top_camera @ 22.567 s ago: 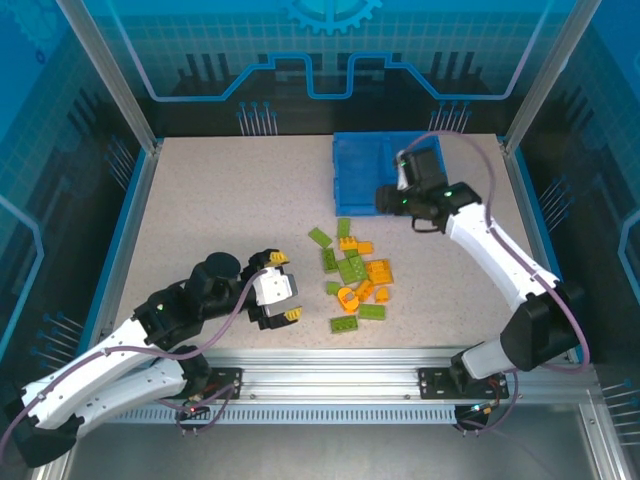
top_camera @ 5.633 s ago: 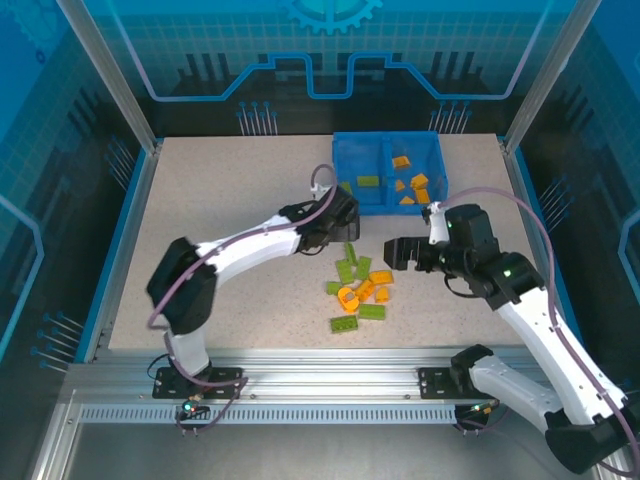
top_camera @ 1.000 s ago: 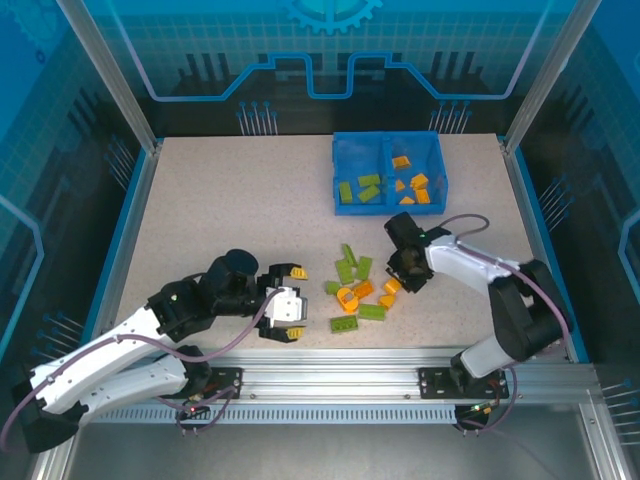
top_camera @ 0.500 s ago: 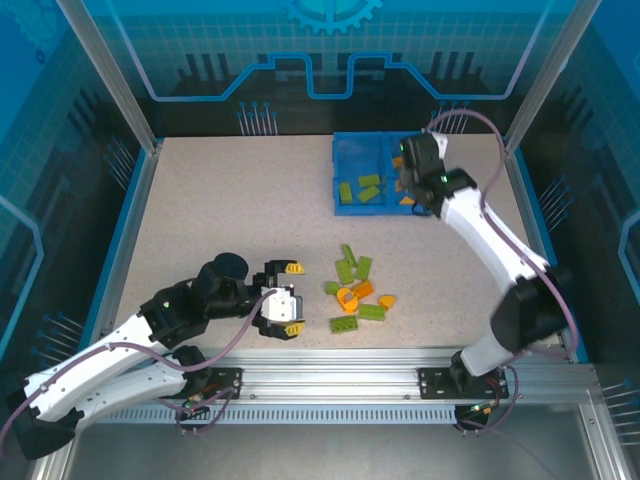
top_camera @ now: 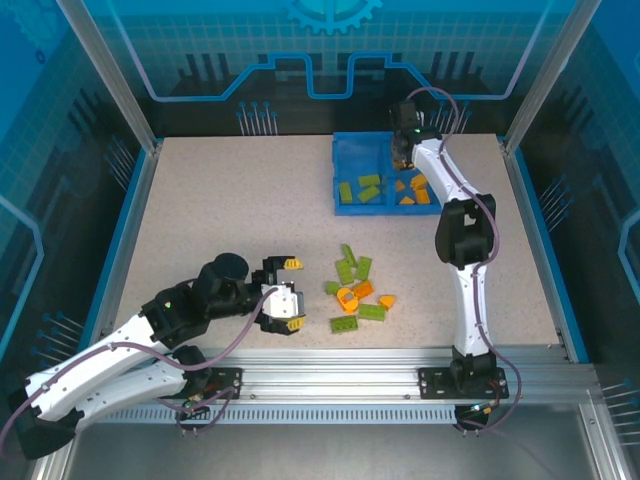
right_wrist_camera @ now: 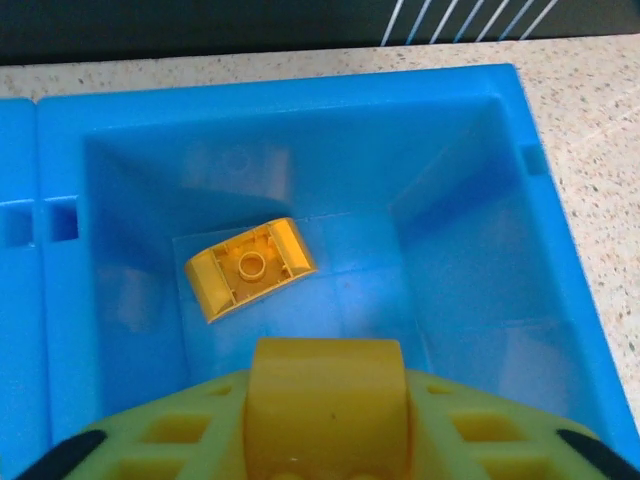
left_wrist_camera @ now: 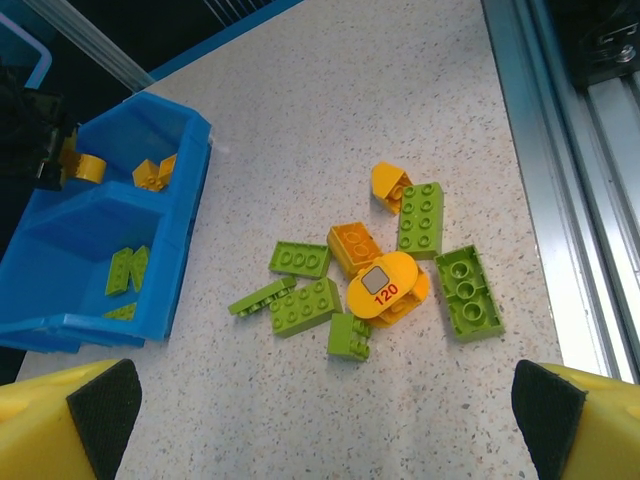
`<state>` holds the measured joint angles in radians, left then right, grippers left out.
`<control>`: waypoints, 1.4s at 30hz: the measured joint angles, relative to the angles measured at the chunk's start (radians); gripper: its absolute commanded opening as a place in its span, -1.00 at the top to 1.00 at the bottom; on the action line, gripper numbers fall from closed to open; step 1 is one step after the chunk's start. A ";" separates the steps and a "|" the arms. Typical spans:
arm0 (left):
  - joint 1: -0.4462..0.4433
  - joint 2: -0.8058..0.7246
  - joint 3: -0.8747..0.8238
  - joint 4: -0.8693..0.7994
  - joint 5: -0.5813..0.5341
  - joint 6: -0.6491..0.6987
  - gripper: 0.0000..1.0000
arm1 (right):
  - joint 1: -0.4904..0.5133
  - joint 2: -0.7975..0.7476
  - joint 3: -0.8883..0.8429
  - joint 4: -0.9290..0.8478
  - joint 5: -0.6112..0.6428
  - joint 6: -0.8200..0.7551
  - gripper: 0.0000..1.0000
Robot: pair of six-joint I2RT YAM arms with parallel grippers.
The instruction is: Sort the legos into containers by color
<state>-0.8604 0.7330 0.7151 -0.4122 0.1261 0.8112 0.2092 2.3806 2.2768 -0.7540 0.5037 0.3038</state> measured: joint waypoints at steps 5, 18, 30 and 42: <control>0.000 0.009 0.000 0.011 -0.026 -0.025 -0.97 | -0.008 0.016 0.093 -0.077 -0.014 0.001 -0.21; 0.000 0.274 0.293 0.034 -0.243 -0.724 -0.97 | 0.010 -0.557 -0.426 -0.080 -0.194 0.013 -0.36; 0.053 0.885 0.630 -0.158 -0.407 -1.532 -0.65 | 0.217 -1.332 -1.055 -0.084 -0.607 0.022 -0.82; 0.113 1.268 0.777 -0.164 -0.312 -1.810 -0.27 | 0.249 -1.416 -1.180 -0.164 -0.678 0.080 -0.98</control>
<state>-0.7475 2.0010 1.4918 -0.5758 -0.1856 -0.9985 0.4587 0.9646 1.0973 -0.9180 -0.1741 0.3840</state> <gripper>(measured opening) 0.649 0.978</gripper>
